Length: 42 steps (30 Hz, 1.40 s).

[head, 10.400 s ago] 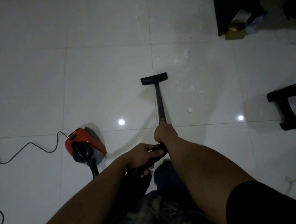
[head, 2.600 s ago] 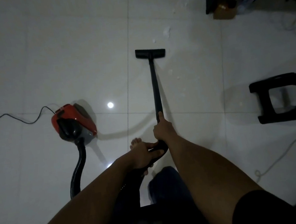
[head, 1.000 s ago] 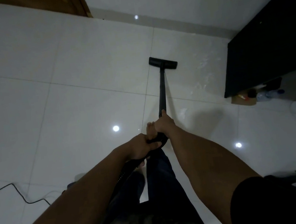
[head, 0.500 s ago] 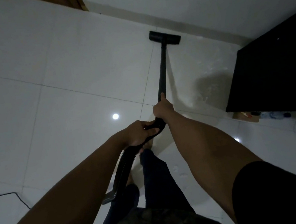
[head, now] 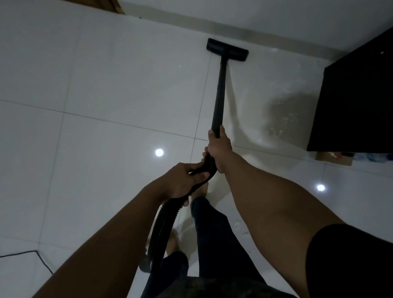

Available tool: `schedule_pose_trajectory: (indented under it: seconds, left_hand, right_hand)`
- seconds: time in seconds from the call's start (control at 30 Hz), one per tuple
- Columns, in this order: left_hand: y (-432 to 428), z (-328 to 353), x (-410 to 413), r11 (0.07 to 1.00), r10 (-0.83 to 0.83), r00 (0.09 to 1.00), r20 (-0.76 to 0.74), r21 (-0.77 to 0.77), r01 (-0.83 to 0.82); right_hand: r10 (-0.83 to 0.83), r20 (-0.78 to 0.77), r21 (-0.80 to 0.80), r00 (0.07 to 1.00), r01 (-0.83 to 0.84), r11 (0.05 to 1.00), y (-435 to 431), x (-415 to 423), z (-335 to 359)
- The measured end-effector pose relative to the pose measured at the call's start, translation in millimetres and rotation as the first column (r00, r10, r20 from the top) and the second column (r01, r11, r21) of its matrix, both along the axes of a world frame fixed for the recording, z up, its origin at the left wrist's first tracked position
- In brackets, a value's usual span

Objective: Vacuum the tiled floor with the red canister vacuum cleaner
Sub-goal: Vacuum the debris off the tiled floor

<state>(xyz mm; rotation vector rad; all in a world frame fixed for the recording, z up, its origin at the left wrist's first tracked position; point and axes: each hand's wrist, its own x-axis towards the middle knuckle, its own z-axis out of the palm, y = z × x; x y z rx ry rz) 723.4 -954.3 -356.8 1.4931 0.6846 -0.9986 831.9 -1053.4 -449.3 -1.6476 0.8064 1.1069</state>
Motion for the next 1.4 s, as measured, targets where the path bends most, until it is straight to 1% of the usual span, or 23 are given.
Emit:
schedule_pose_trajectory:
  seconds: [0.2,0.3,0.47,0.57,0.63,0.73,0.87,1.07,1.2,1.4]
  left_hand:
    - [-8.9,8.1,-43.0,0.998,-0.070,0.998,0.007,-0.003,0.070]
    - [-14.2,16.6,-75.2,0.991,-0.134,0.990,0.040,0.011,0.134]
    - [-30.3,42.8,-154.0,0.973,-0.229,0.968,0.099,0.054,0.225]
    - [-43.7,57.1,-214.3,0.964,-0.263,0.954,0.146,0.074,0.255]
    - [-58.3,67.0,-262.6,0.958,-0.282,0.944,0.170,0.092,0.270]
    - [-77.7,80.2,-324.8,0.955,-0.295,0.938,0.184,0.099,0.280]
    - [-109.1,98.7,-389.3,0.937,-0.346,0.917,0.200,0.120,0.327]
    - [-166.0,104.8,-478.4,0.946,-0.318,0.919,0.235,0.139,0.292]
    - [-209.0,103.3,-541.5,0.953,-0.294,0.937,0.190,0.128,0.273]
    - [-274.4,96.8,-641.4,0.919,-0.389,0.899,0.199,0.157,0.363]
  right_hand:
    - [0.013,0.041,-0.074,0.999,-0.010,0.997,-12.7,-45.4,11.0]
    - [0.001,0.060,-0.094,0.998,0.004,0.996,-23.2,-80.4,21.3]
    - [-0.013,0.154,-0.072,0.988,0.025,0.997,-46.4,-162.3,52.5]
    - [0.005,0.205,-0.089,0.979,0.014,0.996,-64.4,-222.2,73.5]
    - [-0.014,0.222,-0.064,0.975,0.029,0.998,-78.5,-269.8,86.1]
    - [-0.082,0.224,0.018,0.971,0.080,0.997,-98.4,-331.4,96.6]
    - [-0.118,0.219,0.048,0.968,0.110,0.993,-134.6,-402.7,110.2]
    - [-0.076,0.211,0.037,0.974,0.070,0.997,-189.8,-490.9,110.2]
    - [-0.073,0.210,0.064,0.975,0.061,0.996,-232.0,-550.9,108.0]
    - [-0.068,0.178,0.058,0.982,0.058,0.997,-301.6,-659.0,106.9]
